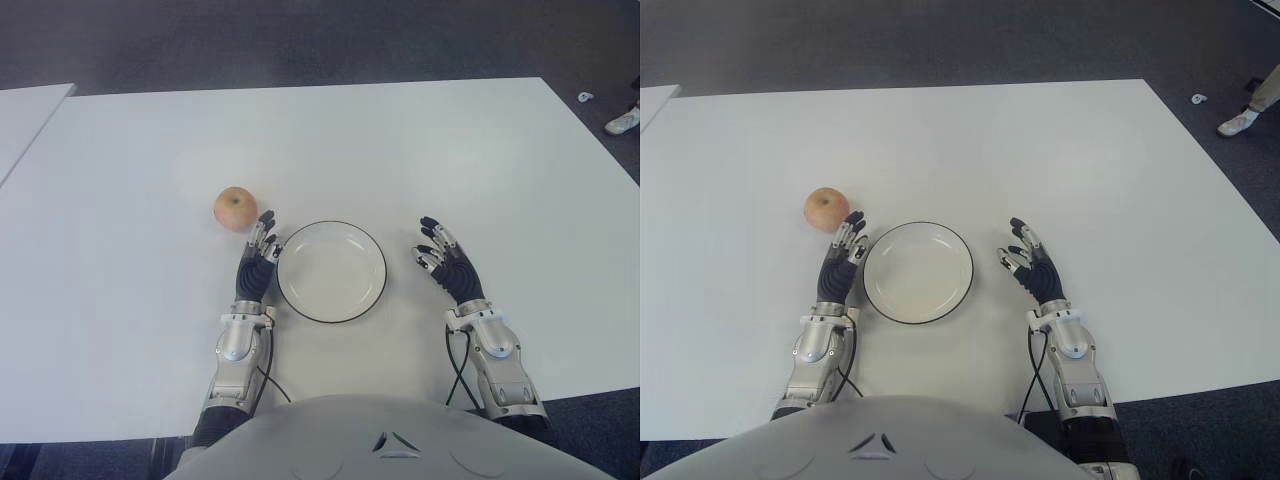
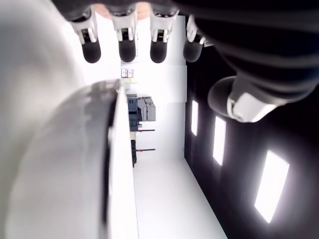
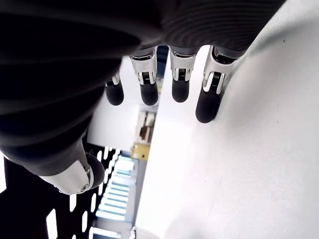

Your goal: Put the apples into the plate.

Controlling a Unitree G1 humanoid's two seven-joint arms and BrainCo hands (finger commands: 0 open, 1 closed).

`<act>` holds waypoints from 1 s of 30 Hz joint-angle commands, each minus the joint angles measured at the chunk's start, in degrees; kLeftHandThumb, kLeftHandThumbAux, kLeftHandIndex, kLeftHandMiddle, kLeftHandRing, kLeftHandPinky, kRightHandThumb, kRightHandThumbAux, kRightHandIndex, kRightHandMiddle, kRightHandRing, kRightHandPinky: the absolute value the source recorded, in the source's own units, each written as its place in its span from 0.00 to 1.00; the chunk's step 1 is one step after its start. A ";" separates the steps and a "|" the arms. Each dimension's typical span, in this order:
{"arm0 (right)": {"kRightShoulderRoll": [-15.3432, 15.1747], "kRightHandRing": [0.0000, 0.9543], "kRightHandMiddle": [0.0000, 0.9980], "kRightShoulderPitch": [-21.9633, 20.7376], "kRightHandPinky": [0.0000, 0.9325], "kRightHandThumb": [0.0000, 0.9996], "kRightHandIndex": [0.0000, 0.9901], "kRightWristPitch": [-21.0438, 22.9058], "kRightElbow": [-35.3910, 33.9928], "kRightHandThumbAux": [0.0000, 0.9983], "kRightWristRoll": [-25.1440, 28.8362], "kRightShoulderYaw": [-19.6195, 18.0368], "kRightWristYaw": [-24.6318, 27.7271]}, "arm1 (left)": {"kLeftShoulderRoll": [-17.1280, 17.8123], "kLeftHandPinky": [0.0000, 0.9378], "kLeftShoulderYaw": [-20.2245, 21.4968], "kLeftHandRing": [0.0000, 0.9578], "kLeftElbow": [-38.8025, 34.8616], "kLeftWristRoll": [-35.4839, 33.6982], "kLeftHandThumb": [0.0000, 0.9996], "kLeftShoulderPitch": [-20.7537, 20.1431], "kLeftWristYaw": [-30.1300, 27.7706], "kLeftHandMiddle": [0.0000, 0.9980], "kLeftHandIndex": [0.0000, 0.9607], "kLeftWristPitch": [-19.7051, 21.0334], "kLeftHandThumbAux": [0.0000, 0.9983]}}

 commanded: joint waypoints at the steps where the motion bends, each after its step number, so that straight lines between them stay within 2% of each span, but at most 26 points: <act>1: -0.04 0.00 0.00 1.89 0.00 0.00 0.00 2.89 3.48 0.64 -0.28 0.33 0.99 | -0.42 0.00 -0.21 0.00 -0.05 0.16 0.00 2.79 0.68 0.00 0.00 3.58 0.47; 8: 0.15 0.00 0.00 1.84 0.00 0.00 0.00 4.25 3.13 0.61 -0.19 0.27 0.95 | -0.78 0.00 -0.22 0.00 -1.08 0.79 0.00 3.01 1.38 0.00 0.00 5.06 0.47; 19: 0.19 0.00 0.00 2.00 0.00 0.00 0.00 4.70 2.90 0.60 -0.16 0.27 0.84 | -0.37 0.00 -0.03 0.00 -0.83 2.97 0.01 2.84 3.35 0.00 0.00 4.15 0.46; 30: 0.67 0.00 0.00 1.68 0.00 0.01 0.00 4.66 3.57 0.60 0.25 0.17 0.76 | -0.04 0.00 0.40 0.00 -0.76 6.30 0.06 2.28 7.91 0.00 0.00 4.29 0.54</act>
